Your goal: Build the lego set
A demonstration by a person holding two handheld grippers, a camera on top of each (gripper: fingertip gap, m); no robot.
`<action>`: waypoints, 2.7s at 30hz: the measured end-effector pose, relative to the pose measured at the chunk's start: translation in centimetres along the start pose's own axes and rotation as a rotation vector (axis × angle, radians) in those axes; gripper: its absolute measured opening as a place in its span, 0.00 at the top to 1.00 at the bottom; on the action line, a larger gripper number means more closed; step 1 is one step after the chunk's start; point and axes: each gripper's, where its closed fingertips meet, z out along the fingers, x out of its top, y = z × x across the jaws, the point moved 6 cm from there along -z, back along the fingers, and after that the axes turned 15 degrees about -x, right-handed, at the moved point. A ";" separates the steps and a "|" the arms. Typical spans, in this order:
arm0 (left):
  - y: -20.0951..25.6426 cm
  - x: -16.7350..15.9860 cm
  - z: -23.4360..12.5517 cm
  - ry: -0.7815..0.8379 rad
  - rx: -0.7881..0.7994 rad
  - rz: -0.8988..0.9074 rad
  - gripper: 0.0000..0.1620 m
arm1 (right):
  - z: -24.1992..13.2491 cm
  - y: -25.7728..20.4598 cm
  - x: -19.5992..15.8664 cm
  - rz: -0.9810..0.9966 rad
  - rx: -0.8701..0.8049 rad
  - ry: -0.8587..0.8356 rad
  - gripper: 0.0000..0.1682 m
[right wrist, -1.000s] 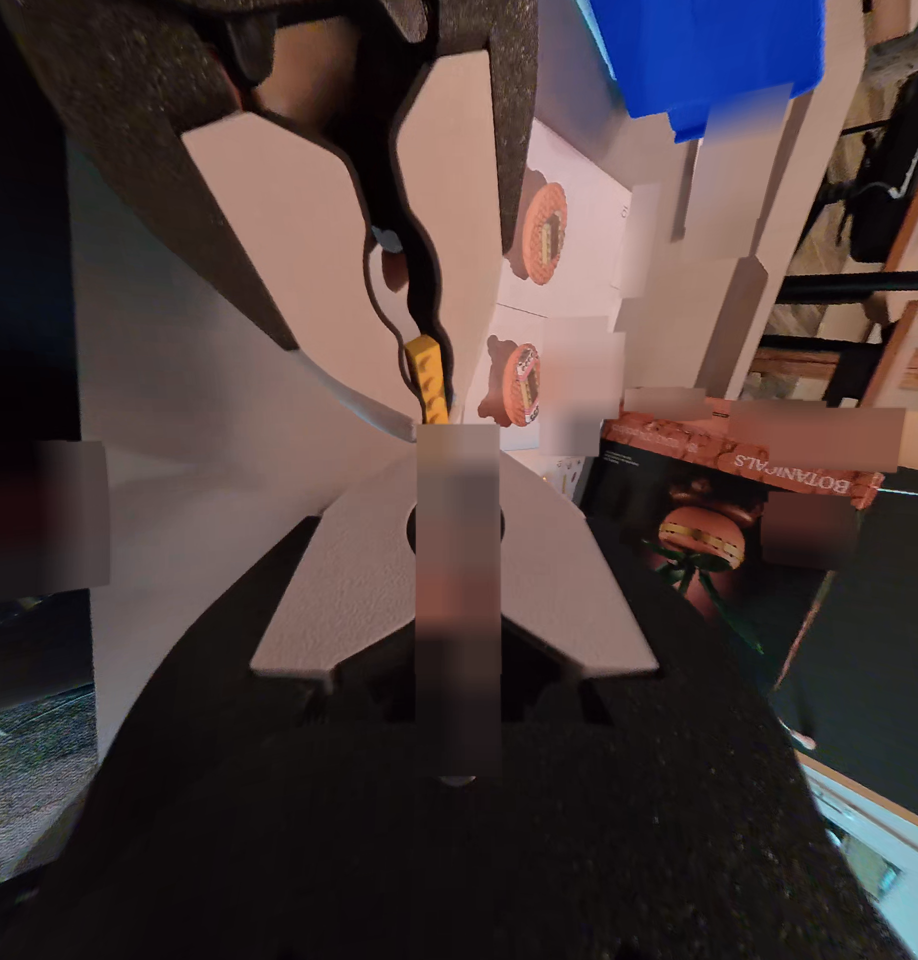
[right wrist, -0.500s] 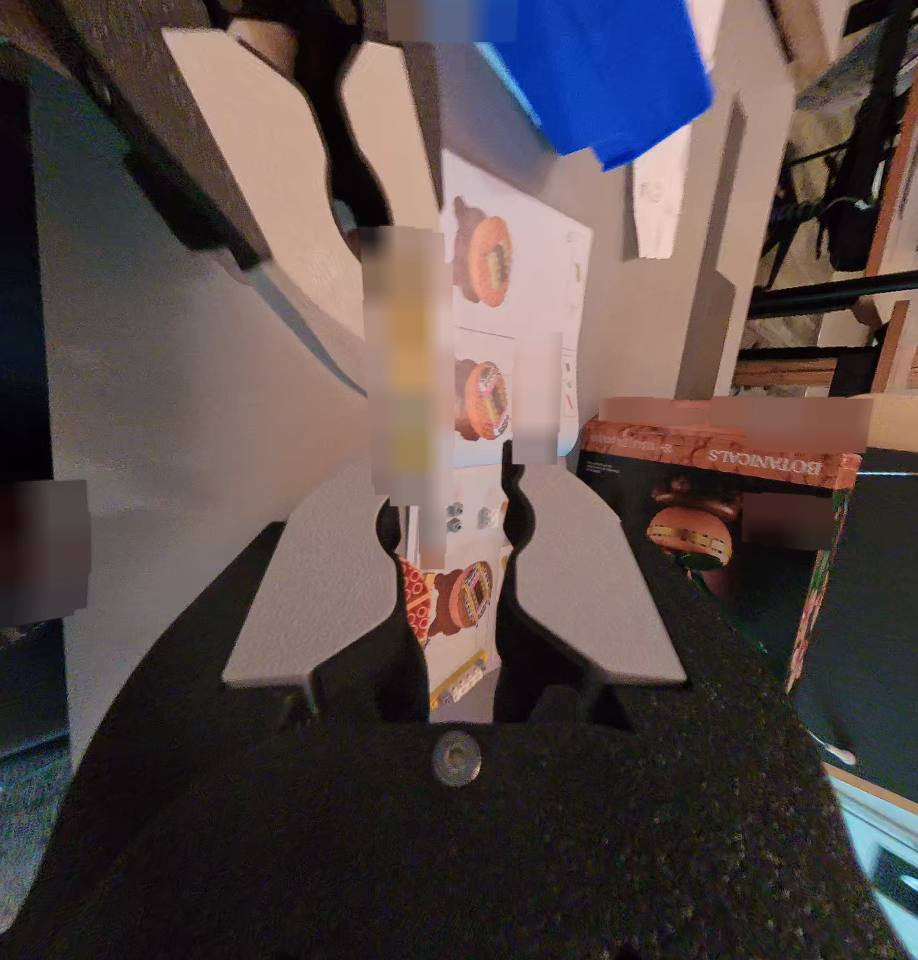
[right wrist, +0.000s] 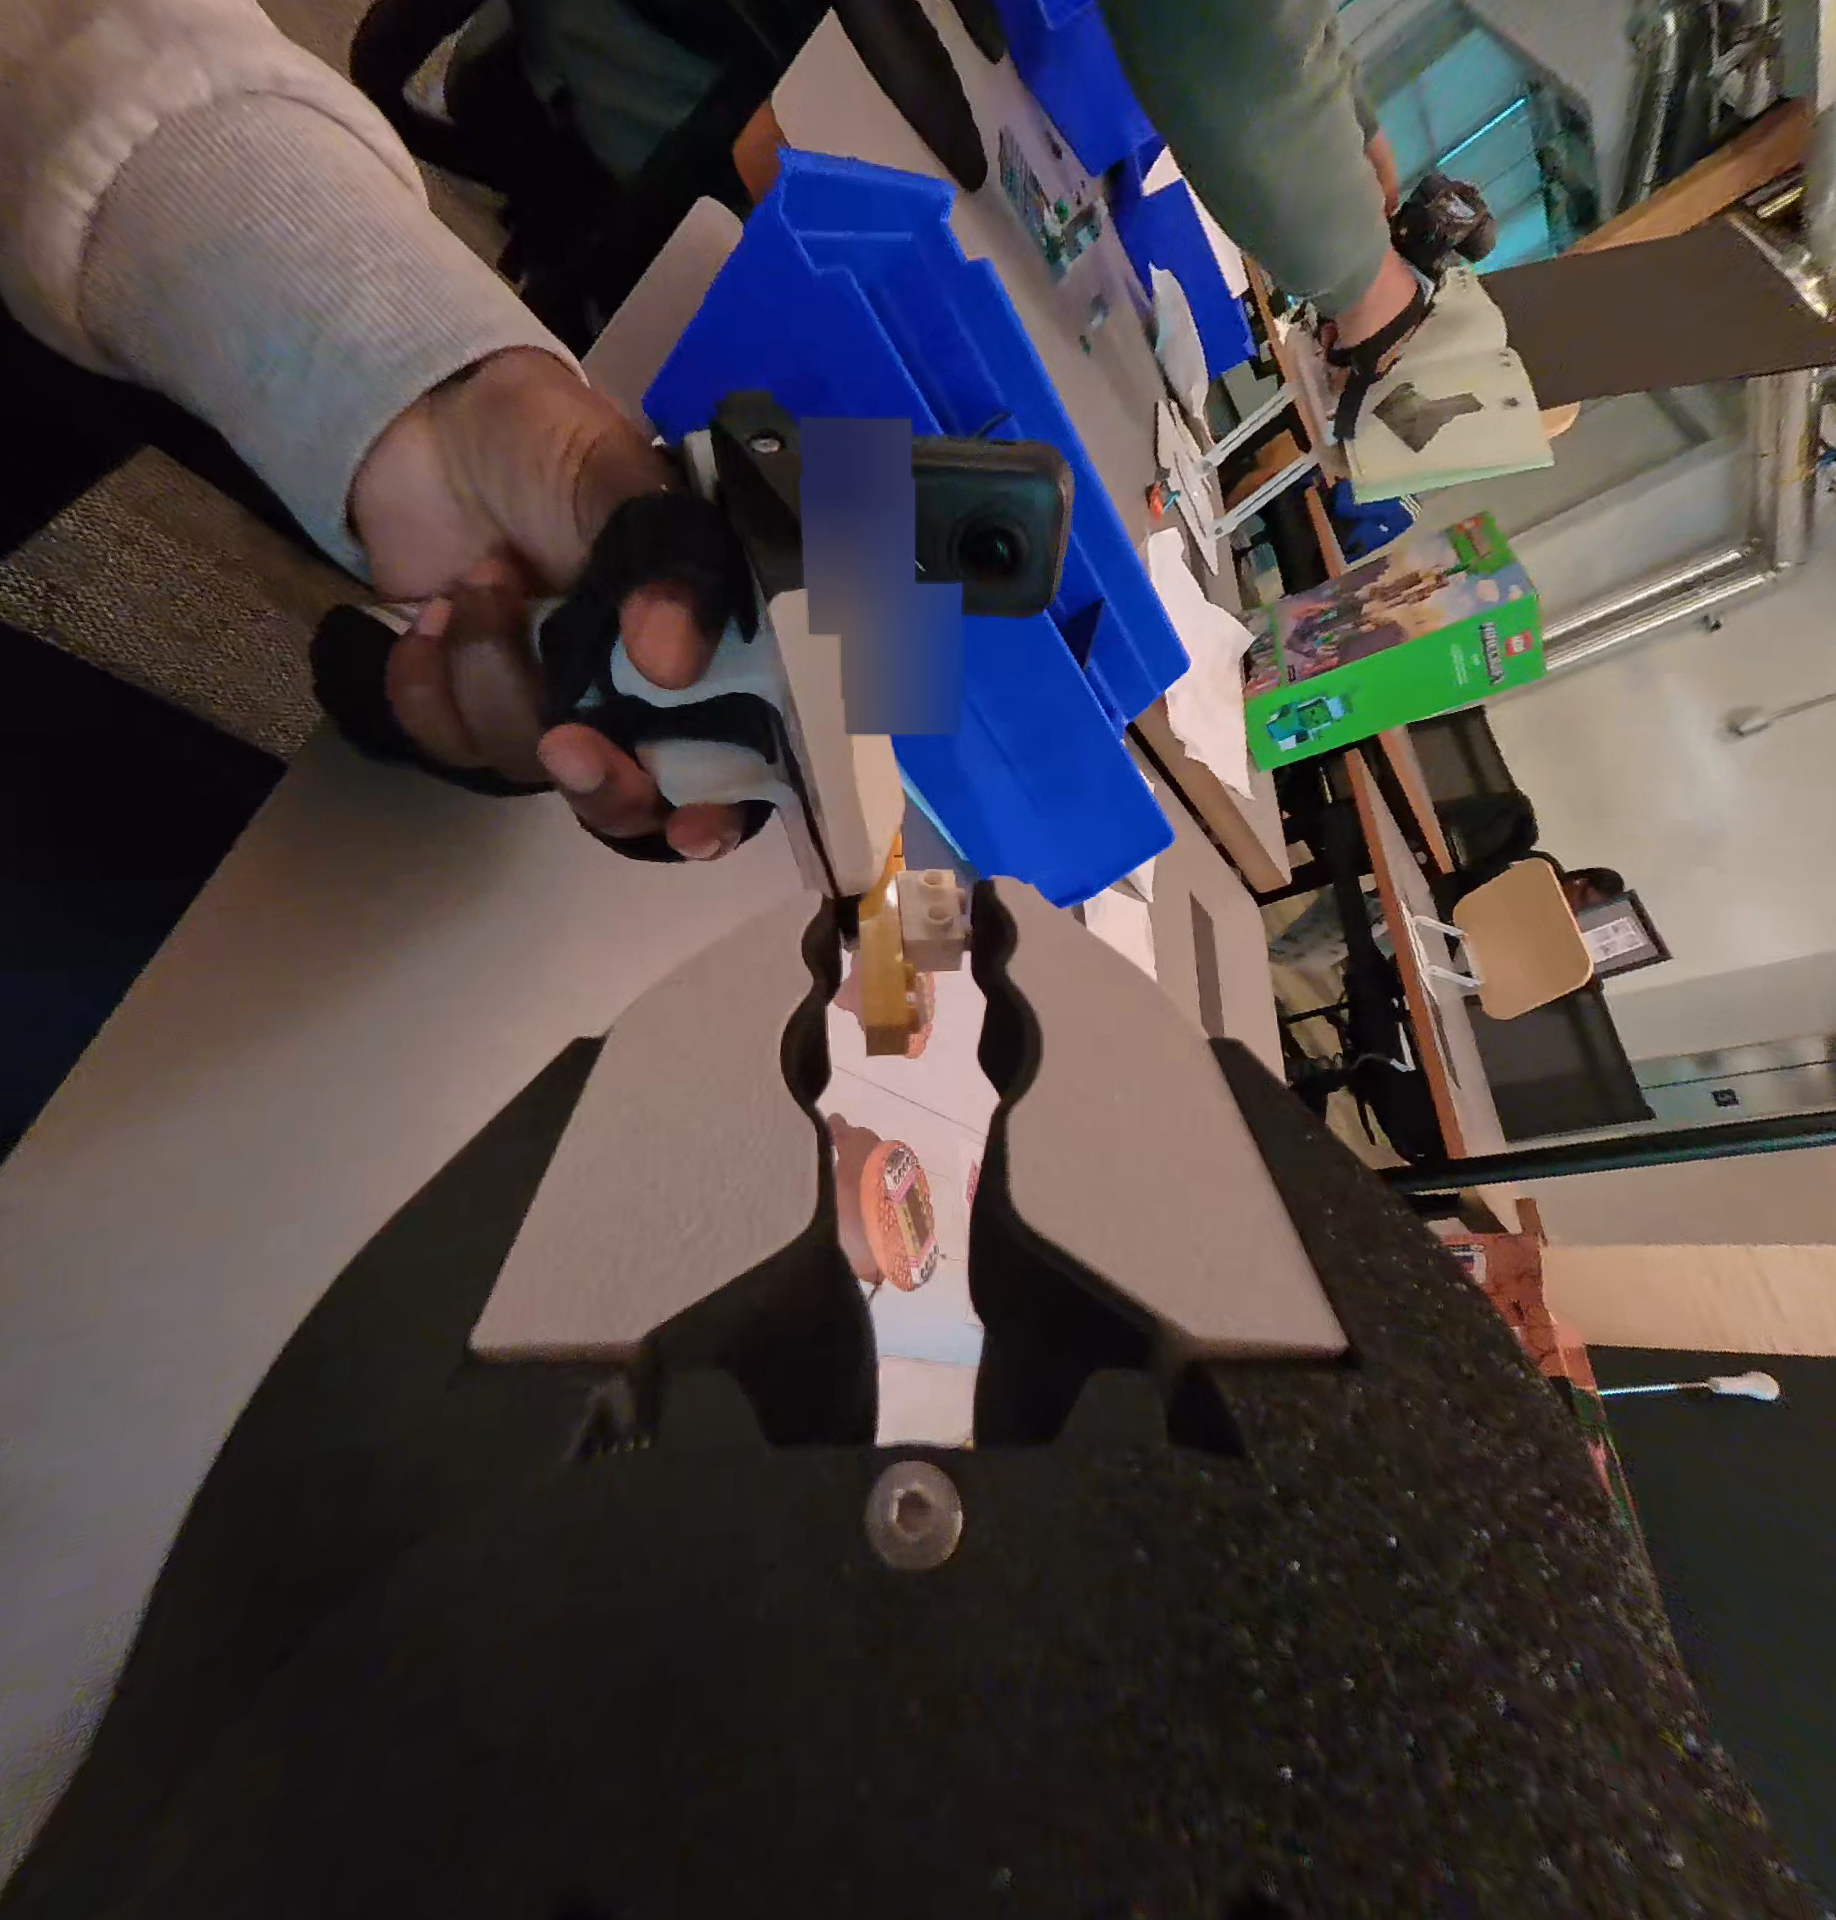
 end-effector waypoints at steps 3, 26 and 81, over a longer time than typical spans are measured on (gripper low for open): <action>0.0 0.0 0.0 0.005 -0.010 -0.017 0.96 | 0.0 -0.1 0.1 -0.023 -0.015 0.000 0.86; 0.2 -0.5 0.6 -0.037 -0.104 -0.089 0.93 | -0.7 -0.7 0.1 0.072 0.013 0.056 0.89; -0.5 -1.1 -0.3 -0.340 0.273 0.649 0.96 | 0.3 2.7 -1.3 0.435 0.644 -0.572 0.96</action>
